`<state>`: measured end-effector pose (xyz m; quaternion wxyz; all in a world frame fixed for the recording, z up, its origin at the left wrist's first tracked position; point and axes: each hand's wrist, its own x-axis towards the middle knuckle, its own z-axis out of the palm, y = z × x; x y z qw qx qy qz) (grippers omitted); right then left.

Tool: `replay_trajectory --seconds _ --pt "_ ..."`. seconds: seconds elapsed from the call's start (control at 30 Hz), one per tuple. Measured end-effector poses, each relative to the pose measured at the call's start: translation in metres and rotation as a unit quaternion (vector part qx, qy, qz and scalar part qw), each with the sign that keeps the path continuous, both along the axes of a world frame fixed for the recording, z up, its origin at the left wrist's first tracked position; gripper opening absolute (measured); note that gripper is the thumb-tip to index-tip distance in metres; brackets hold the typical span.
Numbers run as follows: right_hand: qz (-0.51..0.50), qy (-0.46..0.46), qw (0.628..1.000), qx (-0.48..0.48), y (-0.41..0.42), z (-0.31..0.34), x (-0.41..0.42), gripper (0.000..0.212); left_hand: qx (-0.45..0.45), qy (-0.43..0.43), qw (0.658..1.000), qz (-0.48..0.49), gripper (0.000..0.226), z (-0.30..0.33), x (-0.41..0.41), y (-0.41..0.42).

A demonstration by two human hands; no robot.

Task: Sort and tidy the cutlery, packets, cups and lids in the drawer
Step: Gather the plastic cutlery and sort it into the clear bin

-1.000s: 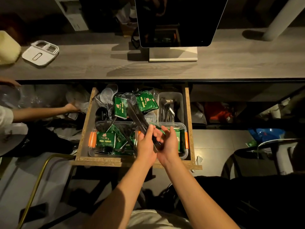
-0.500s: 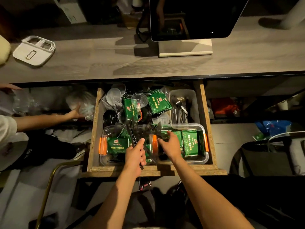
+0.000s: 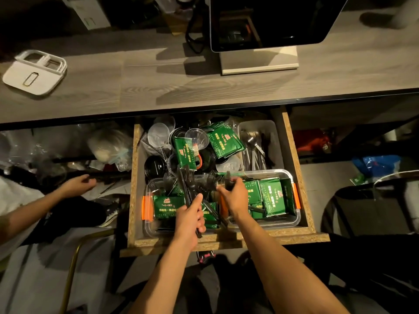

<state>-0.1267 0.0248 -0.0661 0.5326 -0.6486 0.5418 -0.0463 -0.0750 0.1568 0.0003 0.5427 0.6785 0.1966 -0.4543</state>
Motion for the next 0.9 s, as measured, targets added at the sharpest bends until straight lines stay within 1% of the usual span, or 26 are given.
replay_trajectory --seconds 0.07,0.13,0.2,0.27,0.4,0.53,0.6,0.67,0.77,0.83,0.9 --pt "0.023 0.000 1.000 -0.007 -0.002 -0.002 -0.006 0.015 -0.002 -0.001 1.000 -0.003 0.037 0.002 0.000 -0.002" --pt "0.025 0.000 1.000 -0.008 -0.005 -0.002 -0.015 0.014 -0.005 -0.001 1.000 -0.007 0.037 0.004 -0.001 -0.005" --pt "0.008 -0.020 1.000 0.003 -0.007 0.001 -0.024 0.011 -0.012 -0.003 1.000 -0.010 0.037 0.006 -0.001 -0.010" --pt "-0.011 -0.044 0.999 -0.019 -0.011 0.004 -0.034 0.012 -0.019 -0.006 1.000 -0.014 0.036 0.009 -0.004 -0.016" --pt "-0.097 -0.104 0.989 -0.038 -0.030 0.022 -0.047 0.016 -0.035 -0.027 0.999 -0.022 0.034 0.014 -0.013 -0.032" --pt "-0.170 -0.193 0.961 -0.100 -0.058 0.075 -0.054 0.016 -0.038 -0.060 0.997 -0.026 0.031 0.024 -0.031 -0.058" --pt "-0.189 -0.239 0.947 -0.104 -0.072 0.100 -0.055 0.018 -0.057 -0.061 0.996 -0.023 0.029 0.032 -0.040 -0.071" --pt "-0.204 -0.257 0.943 -0.056 -0.082 0.119 -0.054 0.024 -0.063 -0.067 0.994 -0.054 0.029 0.033 -0.049 -0.084" --pt "-0.199 -0.258 0.944 0.060 -0.090 0.130 -0.056 0.028 -0.050 -0.069 0.991 -0.105 0.035 0.035 -0.063 -0.099" --pt "-0.191 -0.262 0.941 0.095 -0.091 0.127 -0.061 0.026 -0.055 -0.041 0.989 -0.130 0.035 0.039 -0.072 -0.106" --pt "-0.186 -0.254 0.943 0.107 -0.092 0.123 -0.069 0.024 -0.073 0.017 0.985 -0.153 0.040 0.048 -0.080 -0.110"
